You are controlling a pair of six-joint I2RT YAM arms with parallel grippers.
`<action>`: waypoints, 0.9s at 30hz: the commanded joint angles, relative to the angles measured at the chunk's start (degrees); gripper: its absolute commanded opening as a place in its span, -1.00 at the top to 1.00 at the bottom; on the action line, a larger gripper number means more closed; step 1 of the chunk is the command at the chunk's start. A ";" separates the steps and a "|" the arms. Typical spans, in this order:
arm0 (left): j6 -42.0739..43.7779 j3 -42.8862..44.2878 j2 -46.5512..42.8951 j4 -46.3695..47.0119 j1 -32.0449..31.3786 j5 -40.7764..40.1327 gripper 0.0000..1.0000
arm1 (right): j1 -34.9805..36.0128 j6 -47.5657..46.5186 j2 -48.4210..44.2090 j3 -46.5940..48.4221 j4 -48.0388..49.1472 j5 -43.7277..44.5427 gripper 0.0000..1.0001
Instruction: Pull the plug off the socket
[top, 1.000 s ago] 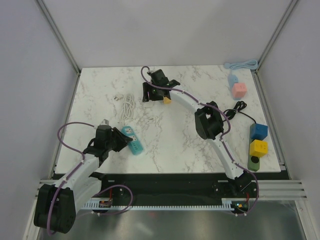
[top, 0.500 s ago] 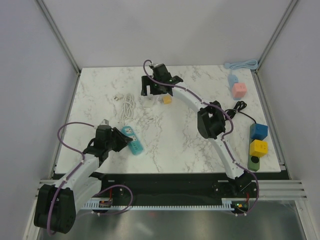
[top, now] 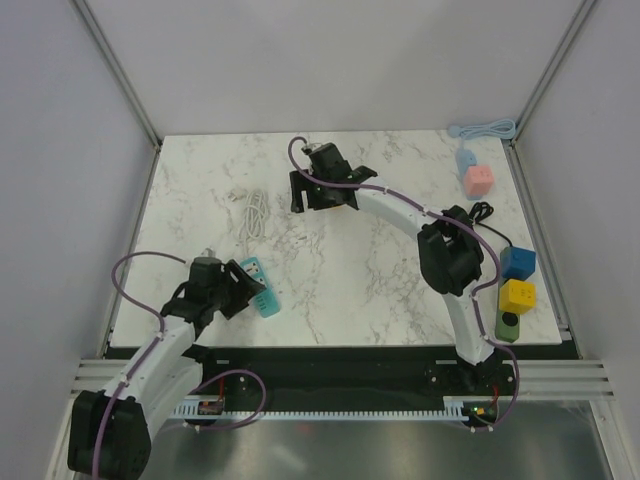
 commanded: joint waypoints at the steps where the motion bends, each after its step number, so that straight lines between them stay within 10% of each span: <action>1: 0.02 1.81 -3.38 -6.68 0.33 -2.32 -0.47 | 0.96 0.61 -5.80 -5.16 5.00 1.42 -0.66; 12: 2.57 6.82 -8.83 -9.60 0.32 0.05 -0.36 | 1.40 3.42 0.16 -4.56 10.02 -0.52 0.32; 27: 9.78 15.35 -13.05 -13.38 0.32 -0.83 -0.27 | 1.05 3.08 12.74 11.87 9.67 3.95 0.39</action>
